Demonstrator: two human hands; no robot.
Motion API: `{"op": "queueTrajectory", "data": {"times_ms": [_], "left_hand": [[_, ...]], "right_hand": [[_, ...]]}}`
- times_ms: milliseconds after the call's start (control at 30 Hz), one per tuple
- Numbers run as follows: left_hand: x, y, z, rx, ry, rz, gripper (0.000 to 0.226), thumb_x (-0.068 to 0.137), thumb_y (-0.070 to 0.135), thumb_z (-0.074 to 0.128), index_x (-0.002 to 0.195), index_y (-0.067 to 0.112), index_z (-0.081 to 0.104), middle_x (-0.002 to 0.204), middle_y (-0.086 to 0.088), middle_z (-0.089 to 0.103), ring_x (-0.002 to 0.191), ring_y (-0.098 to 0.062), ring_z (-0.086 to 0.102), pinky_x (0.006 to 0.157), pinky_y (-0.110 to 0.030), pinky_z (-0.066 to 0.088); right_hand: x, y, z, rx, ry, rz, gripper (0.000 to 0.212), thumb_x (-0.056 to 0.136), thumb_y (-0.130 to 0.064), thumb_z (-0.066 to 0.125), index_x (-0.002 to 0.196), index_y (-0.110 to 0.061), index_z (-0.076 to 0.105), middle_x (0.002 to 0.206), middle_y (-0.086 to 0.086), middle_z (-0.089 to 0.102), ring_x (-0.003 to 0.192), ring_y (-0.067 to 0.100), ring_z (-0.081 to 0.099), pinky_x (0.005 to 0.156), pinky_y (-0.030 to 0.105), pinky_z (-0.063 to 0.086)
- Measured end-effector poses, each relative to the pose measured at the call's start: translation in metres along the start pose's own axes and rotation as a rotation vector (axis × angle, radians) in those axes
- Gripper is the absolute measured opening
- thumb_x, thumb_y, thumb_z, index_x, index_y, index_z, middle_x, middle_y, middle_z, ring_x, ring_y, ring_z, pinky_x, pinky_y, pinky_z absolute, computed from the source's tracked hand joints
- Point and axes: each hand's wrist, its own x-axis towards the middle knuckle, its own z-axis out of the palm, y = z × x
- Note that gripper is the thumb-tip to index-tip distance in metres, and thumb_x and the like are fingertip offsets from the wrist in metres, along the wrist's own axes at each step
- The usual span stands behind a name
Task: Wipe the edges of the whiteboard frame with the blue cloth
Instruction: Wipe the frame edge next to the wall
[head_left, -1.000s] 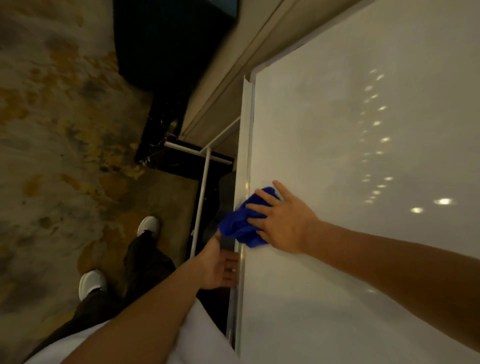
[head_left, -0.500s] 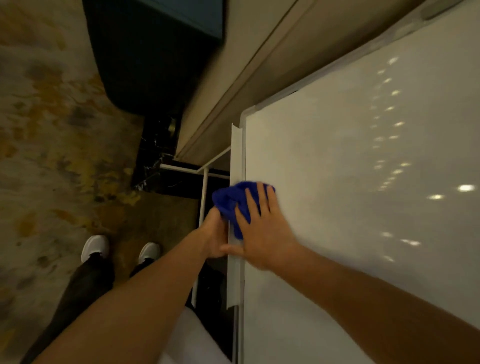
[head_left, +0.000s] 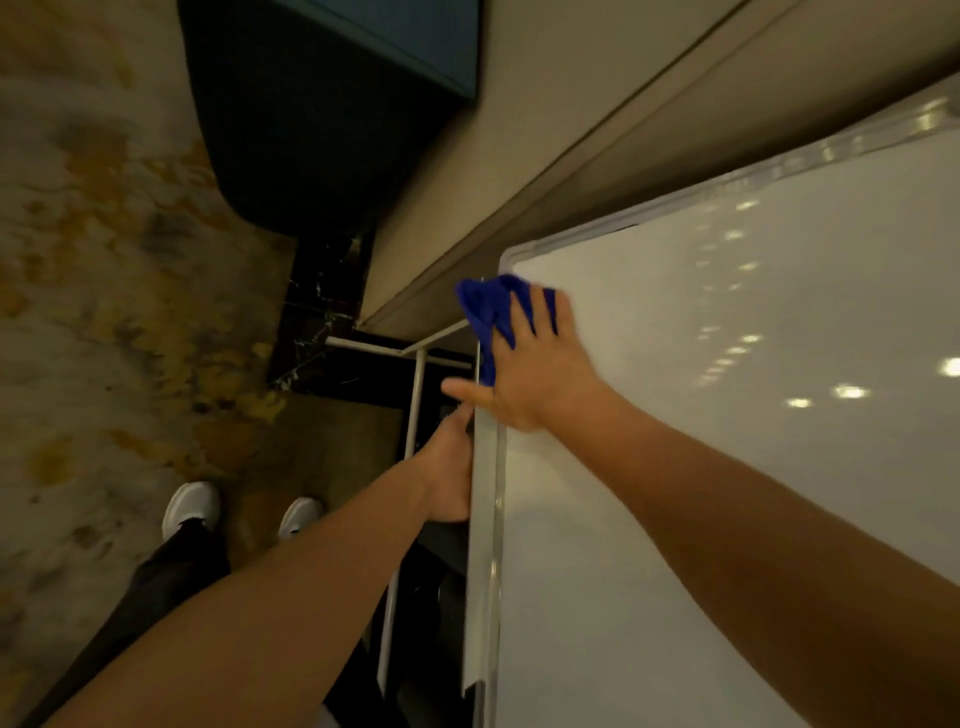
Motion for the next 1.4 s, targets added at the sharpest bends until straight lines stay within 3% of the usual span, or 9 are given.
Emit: {"op": "queueTrajectory", "data": {"times_ms": [233, 333, 467, 567, 700, 833, 1000, 1133, 1400], "left_hand": [[-0.009, 0.039, 0.019, 0.040, 0.029, 0.052, 0.073, 0.087, 0.067, 0.042, 0.118, 0.006, 0.066, 0.101, -0.018, 0.071, 0.099, -0.032, 0.063, 0.101, -0.043, 0.045], [-0.008, 0.034, 0.011, 0.003, 0.028, 0.082, 0.058, 0.088, 0.060, 0.045, 0.107, 0.010, 0.069, 0.092, -0.013, 0.074, 0.086, -0.029, 0.069, 0.083, -0.038, 0.055], [-0.004, 0.039, 0.008, 0.073, 0.004, 0.063, 0.077, 0.083, 0.072, 0.043, 0.119, 0.009, 0.069, 0.117, -0.015, 0.070, 0.105, -0.032, 0.067, 0.092, -0.041, 0.053], [-0.008, 0.057, 0.017, 0.122, 0.028, 0.110, 0.078, 0.082, 0.076, 0.040, 0.112, 0.012, 0.073, 0.112, -0.016, 0.072, 0.094, -0.030, 0.072, 0.074, -0.039, 0.060], [-0.006, 0.090, 0.048, 0.137, 0.176, 0.282, 0.057, 0.101, 0.046, 0.030, 0.126, 0.004, 0.058, 0.136, -0.024, 0.054, 0.097, -0.032, 0.067, 0.066, -0.025, 0.056], [-0.002, 0.121, 0.069, 0.193, 0.249, 0.275, 0.095, 0.082, 0.079, 0.026, 0.132, 0.002, 0.051, 0.122, -0.025, 0.062, 0.105, -0.038, 0.060, 0.075, -0.045, 0.050], [0.009, 0.165, 0.088, 0.308, 0.290, 0.340, 0.087, 0.084, 0.076, 0.027, 0.137, 0.009, 0.047, 0.115, -0.023, 0.066, 0.094, -0.034, 0.067, 0.060, -0.038, 0.054], [0.026, 0.194, 0.073, 0.439, 0.232, 0.257, 0.083, 0.085, 0.075, 0.026, 0.106, 0.008, 0.070, 0.105, -0.018, 0.074, 0.088, -0.030, 0.073, 0.071, -0.036, 0.054], [0.038, 0.230, 0.081, 0.655, 0.212, 0.121, 0.065, 0.089, 0.066, 0.037, 0.113, 0.015, 0.070, 0.116, -0.014, 0.070, 0.108, -0.031, 0.064, 0.088, -0.043, 0.052]], "right_hand": [[-0.114, -0.043, 0.052, 0.050, -0.074, -0.223, 0.106, 0.077, -0.089, -0.006, 0.153, -0.016, -0.018, 0.164, 0.015, -0.015, 0.147, 0.037, -0.027, 0.118, 0.055, -0.012], [-0.059, -0.020, 0.028, -0.008, 0.039, -0.187, 0.098, 0.087, -0.081, 0.009, 0.155, -0.014, -0.013, 0.165, 0.017, -0.010, 0.149, 0.038, -0.019, 0.119, 0.054, -0.013], [0.029, 0.017, -0.017, 0.000, 0.047, -0.027, 0.103, 0.079, -0.086, -0.002, 0.156, -0.020, -0.011, 0.166, 0.012, -0.013, 0.149, 0.034, -0.020, 0.119, 0.053, -0.013], [0.033, 0.018, -0.021, 0.005, 0.072, -0.008, 0.099, 0.080, -0.084, -0.005, 0.156, -0.021, -0.010, 0.166, 0.010, -0.012, 0.149, 0.034, -0.020, 0.119, 0.053, -0.013], [-0.024, 0.001, -0.002, 0.105, 0.109, -0.051, 0.100, 0.078, -0.082, -0.006, 0.156, -0.020, -0.013, 0.166, 0.011, -0.009, 0.150, 0.034, -0.016, 0.119, 0.054, -0.010], [-0.048, 0.012, 0.003, 0.077, 0.151, 0.000, 0.099, 0.083, -0.084, 0.006, 0.154, -0.021, -0.018, 0.166, 0.013, -0.012, 0.150, 0.036, -0.019, 0.119, 0.054, -0.009], [-0.027, 0.021, -0.017, 0.117, 0.220, 0.130, 0.102, 0.084, -0.084, 0.011, 0.155, -0.016, -0.017, 0.164, 0.016, -0.015, 0.149, 0.037, -0.021, 0.119, 0.054, -0.008], [0.010, 0.020, -0.025, 0.147, 0.243, 0.170, 0.095, 0.089, -0.079, 0.018, 0.156, -0.019, -0.013, 0.165, 0.015, -0.010, 0.149, 0.036, -0.021, 0.118, 0.053, -0.013], [0.038, 0.027, -0.063, 0.133, 0.102, 0.309, 0.086, 0.091, -0.076, 0.013, 0.157, -0.021, 0.000, 0.166, 0.011, -0.009, 0.148, 0.035, -0.024, 0.117, 0.053, -0.015]]}}
